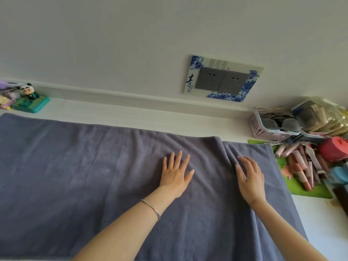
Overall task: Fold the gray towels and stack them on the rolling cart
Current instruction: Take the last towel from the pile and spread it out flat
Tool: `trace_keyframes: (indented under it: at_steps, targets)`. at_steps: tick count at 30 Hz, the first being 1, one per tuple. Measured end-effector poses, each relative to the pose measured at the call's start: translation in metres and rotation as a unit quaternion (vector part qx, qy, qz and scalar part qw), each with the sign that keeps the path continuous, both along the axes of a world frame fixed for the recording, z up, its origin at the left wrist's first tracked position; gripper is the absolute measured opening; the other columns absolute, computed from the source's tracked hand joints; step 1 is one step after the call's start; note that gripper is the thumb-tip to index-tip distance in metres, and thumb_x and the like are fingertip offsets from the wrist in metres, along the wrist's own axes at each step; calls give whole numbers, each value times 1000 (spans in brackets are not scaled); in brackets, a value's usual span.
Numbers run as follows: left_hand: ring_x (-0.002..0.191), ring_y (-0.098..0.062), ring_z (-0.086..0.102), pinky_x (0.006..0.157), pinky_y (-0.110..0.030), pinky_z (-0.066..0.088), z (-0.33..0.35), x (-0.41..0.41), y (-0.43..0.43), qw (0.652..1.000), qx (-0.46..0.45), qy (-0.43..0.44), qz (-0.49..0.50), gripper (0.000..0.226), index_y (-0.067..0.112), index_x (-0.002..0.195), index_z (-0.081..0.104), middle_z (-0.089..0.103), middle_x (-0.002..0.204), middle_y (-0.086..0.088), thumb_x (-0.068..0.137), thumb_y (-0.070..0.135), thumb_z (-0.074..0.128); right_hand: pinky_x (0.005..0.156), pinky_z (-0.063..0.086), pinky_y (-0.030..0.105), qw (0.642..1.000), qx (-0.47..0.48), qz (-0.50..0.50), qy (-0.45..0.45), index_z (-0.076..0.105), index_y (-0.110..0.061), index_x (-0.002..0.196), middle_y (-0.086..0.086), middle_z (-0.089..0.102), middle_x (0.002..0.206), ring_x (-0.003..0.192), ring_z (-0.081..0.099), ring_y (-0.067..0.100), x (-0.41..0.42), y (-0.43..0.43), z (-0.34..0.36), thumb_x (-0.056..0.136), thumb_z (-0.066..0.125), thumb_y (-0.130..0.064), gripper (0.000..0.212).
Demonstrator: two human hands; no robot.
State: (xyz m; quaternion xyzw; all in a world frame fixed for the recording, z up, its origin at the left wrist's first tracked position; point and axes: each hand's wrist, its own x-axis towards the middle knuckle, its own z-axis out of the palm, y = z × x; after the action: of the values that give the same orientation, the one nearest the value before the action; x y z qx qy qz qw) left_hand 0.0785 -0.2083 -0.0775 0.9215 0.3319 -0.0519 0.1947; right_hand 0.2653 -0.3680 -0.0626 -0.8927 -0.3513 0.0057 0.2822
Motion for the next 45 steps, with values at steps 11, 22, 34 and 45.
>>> trace_keyframes:
  at_steps: [11, 22, 34, 45]
  targets:
    - [146, -28, -12, 113, -52, -12, -17, 78, -61, 1000, 21, -8, 14, 115, 30, 150, -7, -11, 159, 0, 49, 65, -49, 105, 31, 45, 935, -66, -298, 179, 47, -3, 130, 22, 45, 136, 127, 38, 40, 109, -49, -10, 90, 58, -41, 56]
    - [145, -34, -12, 111, -60, -12, -25, 87, -73, 996, 82, 4, 27, 66, 39, 142, -16, -10, 159, -1, 78, 58, -18, 77, 45, 44, 974, 37, -218, 38, 54, -8, 114, 22, 65, 98, 92, 59, 43, 170, -94, 27, 95, 52, -25, 26]
    - [142, -38, 21, 112, -63, 7, -27, 106, -118, 995, 73, -10, -61, 65, 35, 149, 16, 21, 157, -6, 91, 63, 5, 85, 47, 46, 956, 16, -245, 163, 54, -5, 114, 12, 61, 106, 97, 57, 33, 138, -153, -15, 90, 58, -40, 43]
    - [142, -34, -23, 109, -62, -17, -27, 114, -136, 993, 75, 28, -83, 78, 42, 141, -24, -22, 157, 1, 69, 74, -21, 81, 43, 34, 959, -36, -198, 199, 62, -7, 109, 17, 66, 102, 85, 54, 24, 141, -187, 0, 88, 64, -29, 31]
